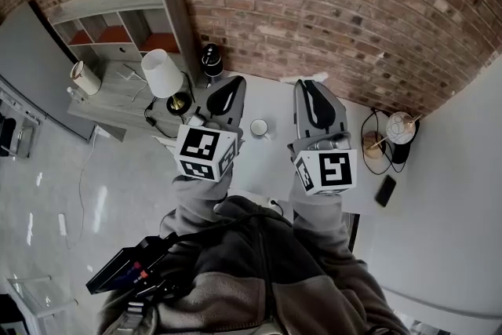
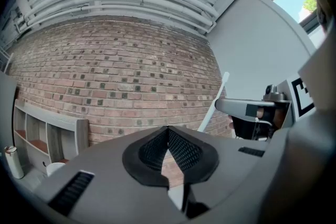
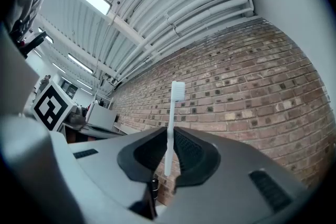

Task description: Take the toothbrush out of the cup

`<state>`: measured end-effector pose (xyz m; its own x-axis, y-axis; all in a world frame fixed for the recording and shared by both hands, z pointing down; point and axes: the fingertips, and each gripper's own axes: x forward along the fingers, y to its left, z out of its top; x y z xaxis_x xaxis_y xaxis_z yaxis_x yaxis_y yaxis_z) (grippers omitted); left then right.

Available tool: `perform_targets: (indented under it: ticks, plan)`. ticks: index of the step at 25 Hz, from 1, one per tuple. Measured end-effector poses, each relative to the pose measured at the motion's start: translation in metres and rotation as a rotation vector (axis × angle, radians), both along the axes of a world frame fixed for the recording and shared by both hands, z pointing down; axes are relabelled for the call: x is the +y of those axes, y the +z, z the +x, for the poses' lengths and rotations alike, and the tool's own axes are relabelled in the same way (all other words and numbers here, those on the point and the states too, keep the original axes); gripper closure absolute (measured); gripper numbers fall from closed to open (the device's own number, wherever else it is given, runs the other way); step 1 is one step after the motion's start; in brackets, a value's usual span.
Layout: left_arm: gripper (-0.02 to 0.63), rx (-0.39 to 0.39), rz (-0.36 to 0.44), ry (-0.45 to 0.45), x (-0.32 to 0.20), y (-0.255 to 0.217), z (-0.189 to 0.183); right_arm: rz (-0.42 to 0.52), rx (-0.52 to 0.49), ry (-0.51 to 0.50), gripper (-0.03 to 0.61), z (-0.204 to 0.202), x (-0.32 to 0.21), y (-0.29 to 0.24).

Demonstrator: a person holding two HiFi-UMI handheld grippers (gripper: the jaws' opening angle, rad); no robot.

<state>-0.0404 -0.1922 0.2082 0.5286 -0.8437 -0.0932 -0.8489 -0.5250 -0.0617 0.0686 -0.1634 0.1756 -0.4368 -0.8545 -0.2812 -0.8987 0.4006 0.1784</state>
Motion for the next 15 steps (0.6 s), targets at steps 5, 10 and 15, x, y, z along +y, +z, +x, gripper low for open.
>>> perform_targets:
  ticks: [5, 10, 15]
  plan:
    - [0.609, -0.006, 0.01, 0.0, -0.0021, -0.0034, 0.0018, 0.011, -0.005, 0.001, 0.537, 0.0018, -0.0029, -0.004]
    - [0.609, -0.007, 0.016, 0.002, -0.0026, -0.0044, 0.0035, 0.013, -0.015, 0.001, 0.537, 0.0018, -0.005, -0.0052]
    - [0.609, -0.006, 0.018, 0.001, -0.0042, -0.0052, 0.0037, 0.014, -0.011, -0.003, 0.537, 0.0017, -0.0079, -0.0049]
